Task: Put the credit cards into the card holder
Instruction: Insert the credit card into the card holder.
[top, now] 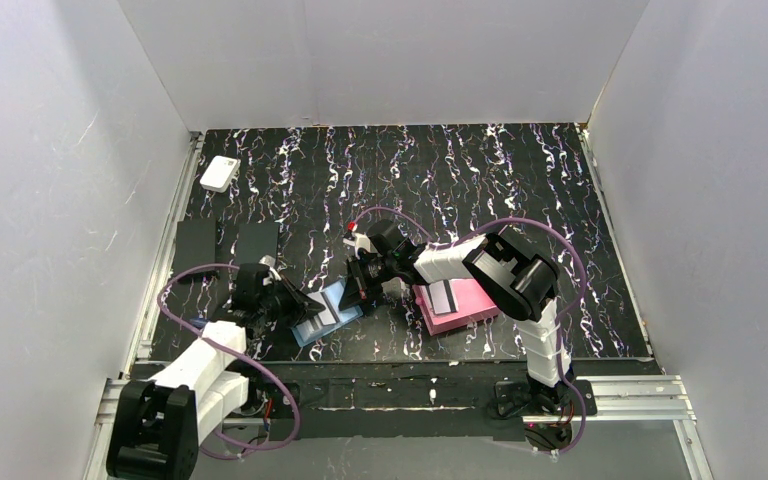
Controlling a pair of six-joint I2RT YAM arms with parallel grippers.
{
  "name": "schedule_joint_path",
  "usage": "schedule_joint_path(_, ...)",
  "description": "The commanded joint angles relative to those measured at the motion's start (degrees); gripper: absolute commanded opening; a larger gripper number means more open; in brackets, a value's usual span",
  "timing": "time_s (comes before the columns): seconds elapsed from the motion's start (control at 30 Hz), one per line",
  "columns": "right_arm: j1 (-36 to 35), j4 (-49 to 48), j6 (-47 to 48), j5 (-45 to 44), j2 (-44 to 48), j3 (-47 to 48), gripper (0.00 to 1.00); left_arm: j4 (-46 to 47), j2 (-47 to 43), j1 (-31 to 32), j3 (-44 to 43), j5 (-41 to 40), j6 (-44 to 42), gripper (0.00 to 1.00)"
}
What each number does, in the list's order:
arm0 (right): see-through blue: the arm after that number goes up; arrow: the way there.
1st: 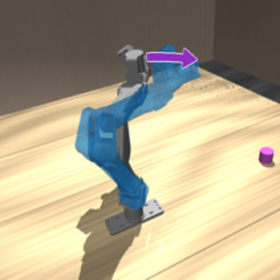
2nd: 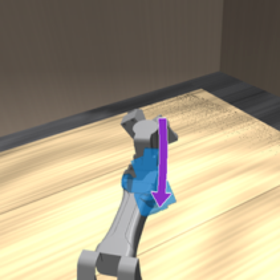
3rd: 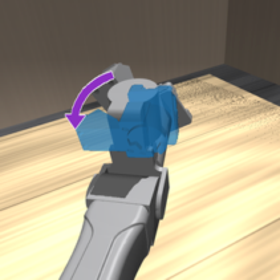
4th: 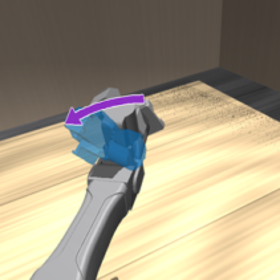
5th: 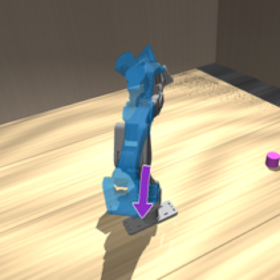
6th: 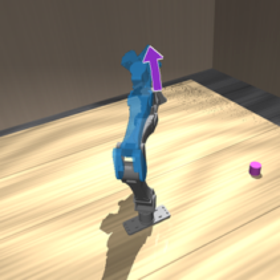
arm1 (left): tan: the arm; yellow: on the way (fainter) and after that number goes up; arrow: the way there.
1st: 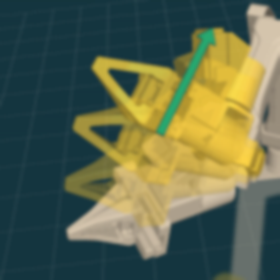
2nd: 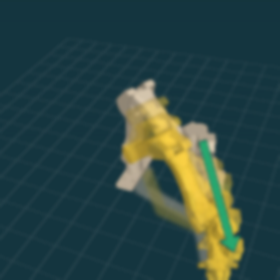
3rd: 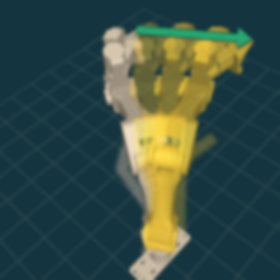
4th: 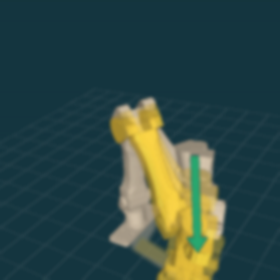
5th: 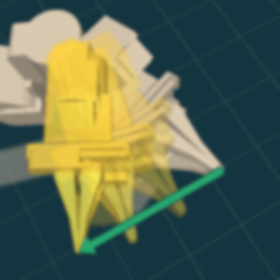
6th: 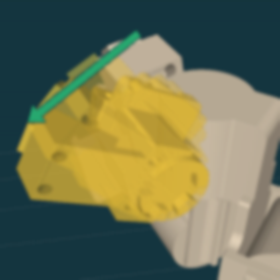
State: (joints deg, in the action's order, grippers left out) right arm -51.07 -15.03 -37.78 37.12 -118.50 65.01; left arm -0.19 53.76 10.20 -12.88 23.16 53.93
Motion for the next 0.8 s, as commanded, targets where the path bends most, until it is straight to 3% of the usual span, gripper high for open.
schedule_joint_path(0.0, 0.09, -1.41, -0.23, 0.51, 0.15, -0.46, 0.01, -10.27, 5.22, 0.09, -3.07, -1.58, -3.87, 0.00)
schedule_joint_path(0.1, 0.09, -1.21, -0.05, 0.58, 0.52, -0.44, 0.01, -13.77, 9.86, 0.09, -6.56, -1.35, -6.37, 0.02)
schedule_joint_path(0.27, 0.09, 0.88, 1.10, -0.03, 1.44, 0.48, 0.01, -16.01, 9.42, 0.09, -8.17, -1.66, -6.38, 0.28)
schedule_joint_path(0.4, 0.09, 4.10, 2.87, -0.98, 2.40, 1.68, 0.01, -20.70, 6.73, 0.09, -10.15, -3.85, -5.92, 0.42)
schedule_joint_path(0.63, 0.09, 7.87, 5.07, -1.70, 2.99, 3.44, 0.01, -27.22, 4.66, 0.06, -13.50, -6.72, -6.02, 0.51)
schedule_joint_path(0.77, 0.14, 8.12, 5.29, -1.88, 2.97, 3.53, 0.01, -28.85, 4.54, 0.09, -14.82, -6.41, -6.17, 0.74)
